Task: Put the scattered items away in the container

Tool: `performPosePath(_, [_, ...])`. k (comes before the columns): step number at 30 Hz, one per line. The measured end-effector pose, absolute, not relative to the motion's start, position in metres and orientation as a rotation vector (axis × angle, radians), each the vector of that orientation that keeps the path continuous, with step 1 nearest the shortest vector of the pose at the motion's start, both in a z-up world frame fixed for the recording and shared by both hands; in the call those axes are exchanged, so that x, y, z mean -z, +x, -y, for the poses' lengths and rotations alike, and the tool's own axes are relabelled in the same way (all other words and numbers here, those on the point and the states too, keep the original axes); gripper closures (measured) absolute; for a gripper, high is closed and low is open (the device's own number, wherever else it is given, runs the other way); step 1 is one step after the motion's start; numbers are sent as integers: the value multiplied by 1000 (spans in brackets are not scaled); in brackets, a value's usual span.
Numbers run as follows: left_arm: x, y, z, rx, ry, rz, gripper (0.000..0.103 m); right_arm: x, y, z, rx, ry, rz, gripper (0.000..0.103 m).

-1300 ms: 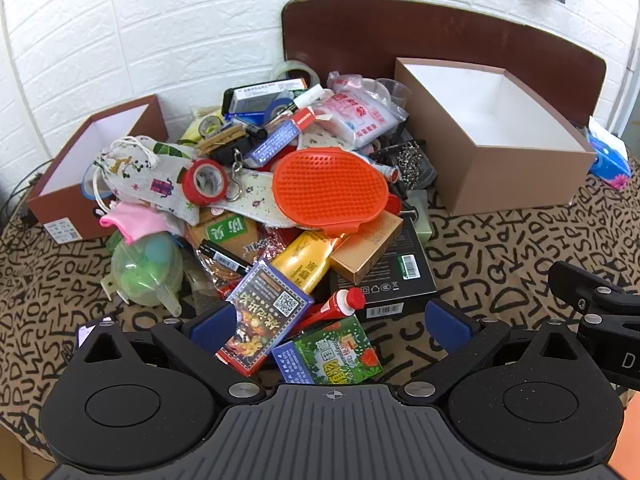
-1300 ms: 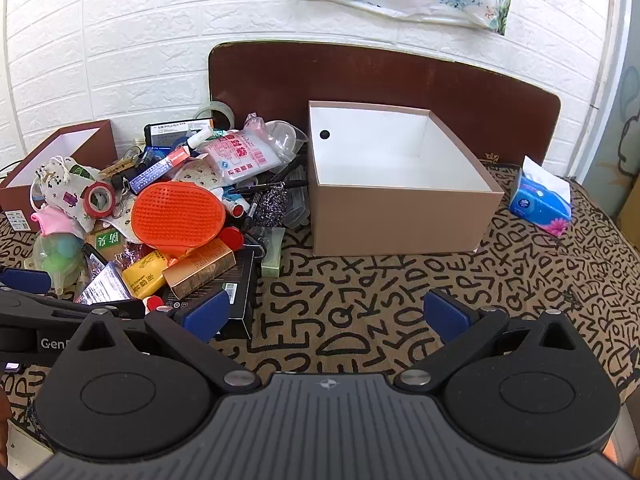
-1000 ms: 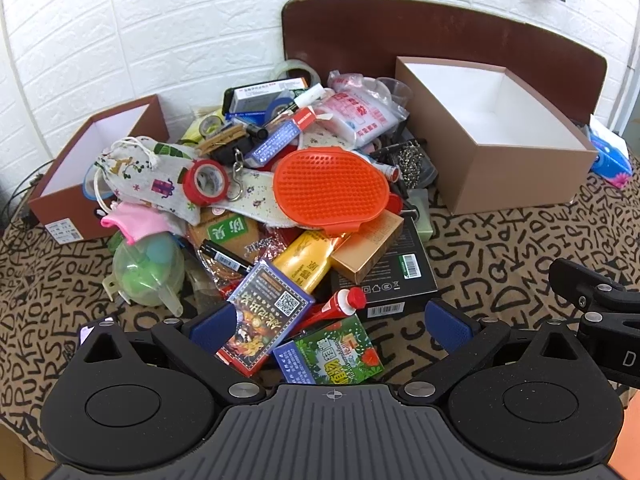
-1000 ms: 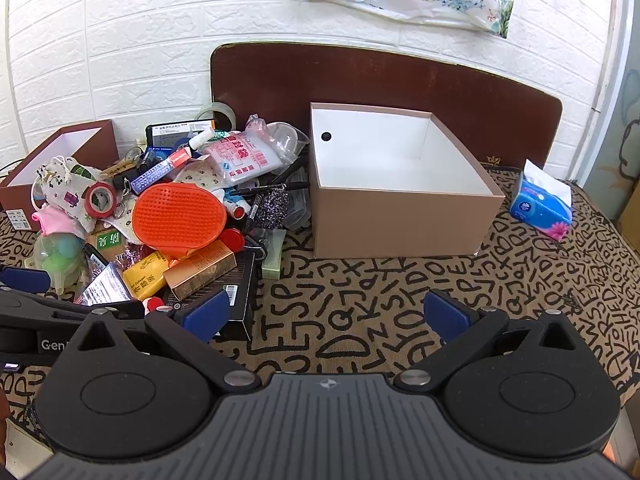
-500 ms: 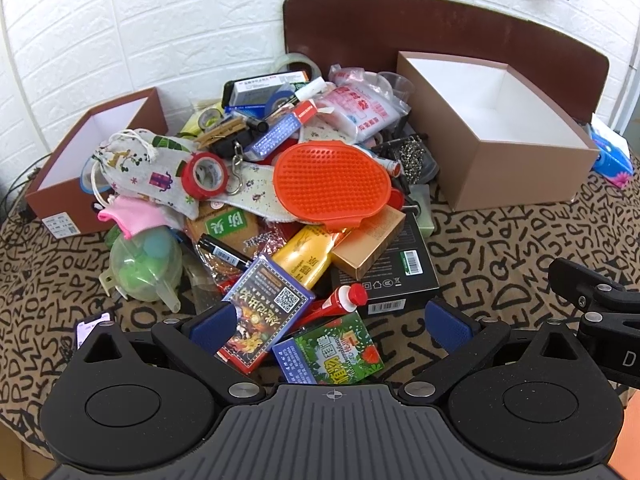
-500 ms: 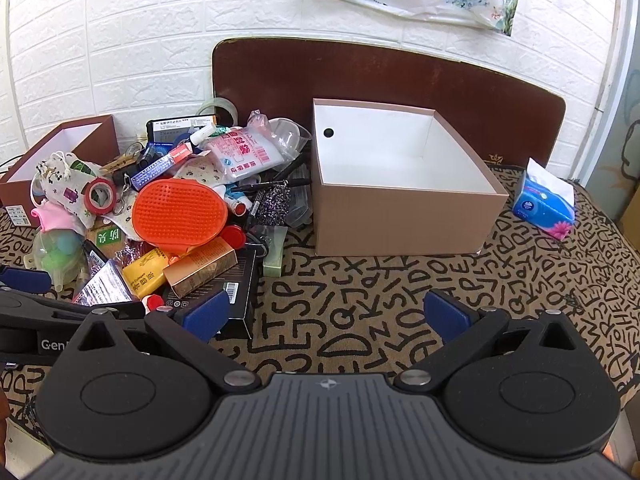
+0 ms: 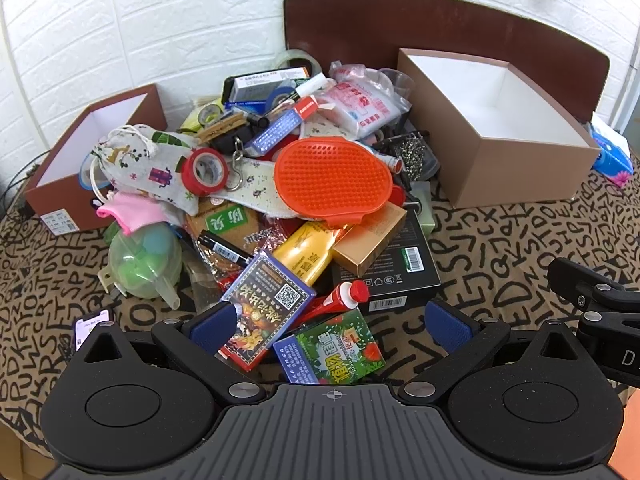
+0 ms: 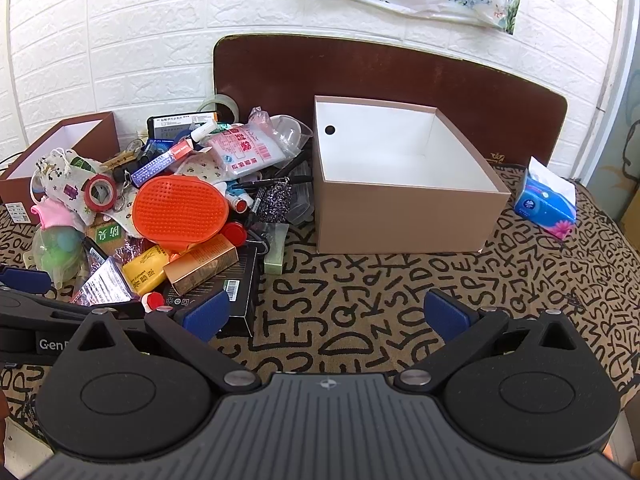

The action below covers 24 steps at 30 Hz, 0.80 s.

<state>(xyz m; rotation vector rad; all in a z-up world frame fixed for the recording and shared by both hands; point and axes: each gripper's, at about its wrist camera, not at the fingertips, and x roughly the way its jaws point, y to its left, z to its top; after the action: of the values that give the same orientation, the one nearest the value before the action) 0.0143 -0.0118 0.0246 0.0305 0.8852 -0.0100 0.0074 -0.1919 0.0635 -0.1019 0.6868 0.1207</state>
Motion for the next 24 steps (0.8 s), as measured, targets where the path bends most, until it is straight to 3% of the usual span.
performPosePath(24, [-21,13,11,6,30,-888,0,-60,8,192,-128,-103,-697,0])
